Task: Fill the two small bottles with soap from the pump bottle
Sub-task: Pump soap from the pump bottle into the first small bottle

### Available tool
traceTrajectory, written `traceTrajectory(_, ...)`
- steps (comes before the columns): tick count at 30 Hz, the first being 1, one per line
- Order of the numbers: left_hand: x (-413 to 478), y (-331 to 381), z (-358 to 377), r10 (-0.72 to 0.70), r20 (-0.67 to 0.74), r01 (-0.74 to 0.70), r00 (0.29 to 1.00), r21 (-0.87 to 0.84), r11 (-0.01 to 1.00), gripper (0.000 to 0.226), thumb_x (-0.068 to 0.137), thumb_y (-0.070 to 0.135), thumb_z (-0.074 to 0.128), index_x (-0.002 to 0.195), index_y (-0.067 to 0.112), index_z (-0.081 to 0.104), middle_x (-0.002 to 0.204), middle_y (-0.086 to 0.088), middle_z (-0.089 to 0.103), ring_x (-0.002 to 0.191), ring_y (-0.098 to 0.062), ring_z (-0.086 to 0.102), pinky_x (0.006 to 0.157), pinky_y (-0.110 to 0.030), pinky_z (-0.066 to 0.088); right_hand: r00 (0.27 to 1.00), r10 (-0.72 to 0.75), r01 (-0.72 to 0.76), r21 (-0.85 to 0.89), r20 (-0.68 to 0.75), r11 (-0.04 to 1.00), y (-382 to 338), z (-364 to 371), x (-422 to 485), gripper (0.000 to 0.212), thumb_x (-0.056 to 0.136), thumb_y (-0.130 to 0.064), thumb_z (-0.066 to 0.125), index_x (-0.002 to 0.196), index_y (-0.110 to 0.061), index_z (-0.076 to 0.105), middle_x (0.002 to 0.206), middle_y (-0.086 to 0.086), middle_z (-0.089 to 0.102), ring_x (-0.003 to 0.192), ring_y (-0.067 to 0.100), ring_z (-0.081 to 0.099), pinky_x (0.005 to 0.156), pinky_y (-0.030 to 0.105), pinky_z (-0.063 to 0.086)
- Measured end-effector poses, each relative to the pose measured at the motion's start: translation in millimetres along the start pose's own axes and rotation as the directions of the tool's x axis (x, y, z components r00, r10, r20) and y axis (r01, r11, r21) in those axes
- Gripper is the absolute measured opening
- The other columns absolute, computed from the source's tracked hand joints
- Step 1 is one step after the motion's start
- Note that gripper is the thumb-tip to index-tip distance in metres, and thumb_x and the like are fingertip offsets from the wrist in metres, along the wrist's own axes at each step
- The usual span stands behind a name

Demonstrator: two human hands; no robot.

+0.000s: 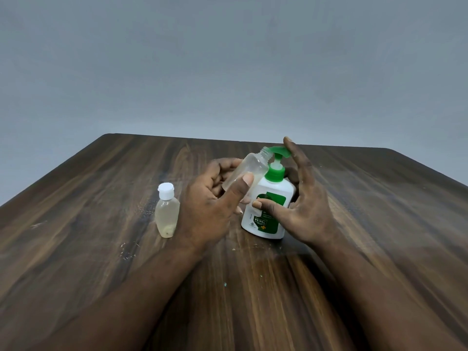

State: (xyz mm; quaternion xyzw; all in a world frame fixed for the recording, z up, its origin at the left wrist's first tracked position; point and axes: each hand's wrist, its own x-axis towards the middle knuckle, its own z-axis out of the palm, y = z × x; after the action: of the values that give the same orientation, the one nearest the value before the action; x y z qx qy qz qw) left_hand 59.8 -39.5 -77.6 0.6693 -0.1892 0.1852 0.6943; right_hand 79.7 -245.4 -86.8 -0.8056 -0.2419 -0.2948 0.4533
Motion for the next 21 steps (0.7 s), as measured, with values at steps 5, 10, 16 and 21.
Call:
traceTrajectory(5, 1.0, 0.0, -1.0, -0.048, 0.056, 0.052, 0.997, -0.073, 0.996, 0.045, 0.088, 0.044, 0.07, 0.127, 0.024, 0.065, 0.106, -0.003, 0.078, 0.068, -0.025, 0.076, 0.051, -0.027, 0.056, 1.0, 0.002, -0.002, -0.001, 0.011, 1.0, -1.2, 1.3, -0.5, 0.12, 0.074, -0.028, 0.096, 0.165, -0.043, 0.02, 0.121, -0.013, 0.073, 0.096, 0.011, 0.077, 0.08, 0.041, 0.066)
traceTrajectory(10, -0.4, -1.4, -0.1, -0.051, 0.068, 0.057, 0.996, -0.103, 0.993, 0.045, 0.087, 0.041, 0.074, 0.128, 0.024, 0.066, 0.107, -0.006, 0.078, 0.067, -0.025, 0.076, 0.052, -0.028, 0.057, 1.0, 0.001, -0.001, -0.037, 0.011, 0.999, -3.5, -0.1, 0.9, 0.116, 0.073, -0.035, 0.096, 0.163, -0.044, 0.023, 0.121, -0.018, 0.072, 0.097, 0.009, 0.076, 0.08, 0.043, 0.066)
traceTrajectory(16, 0.3, -0.3, -2.6, -0.074, 0.071, 0.083, 0.995, -0.141, 0.987, 0.046, 0.084, 0.04, 0.075, 0.124, 0.018, 0.067, 0.094, -0.012, 0.078, 0.06, -0.024, 0.072, 0.046, -0.026, 0.054, 1.0, -0.001, 0.002, 0.031, -0.019, 1.0, -3.6, 6.5, 0.8, 0.107, 0.075, -0.025, 0.097, 0.158, -0.04, 0.032, 0.124, -0.012, 0.073, 0.105, 0.014, 0.076, 0.086, 0.047, 0.063)
traceTrajectory(21, 0.6, 0.4, -2.4, -0.089, 0.097, 0.105, 0.991, -0.174, 0.979, 0.042, 0.083, 0.041, 0.075, 0.118, 0.017, 0.068, 0.08, -0.015, 0.076, 0.053, -0.028, 0.067, 0.042, -0.026, 0.051, 0.998, -0.021, 0.023, 0.035, -0.052, 0.999, -5.0, 7.7, 3.0, 0.094, 0.074, -0.03, 0.091, 0.15, -0.039, 0.037, 0.126, -0.01, 0.071, 0.111, 0.016, 0.073, 0.091, 0.049, 0.061)
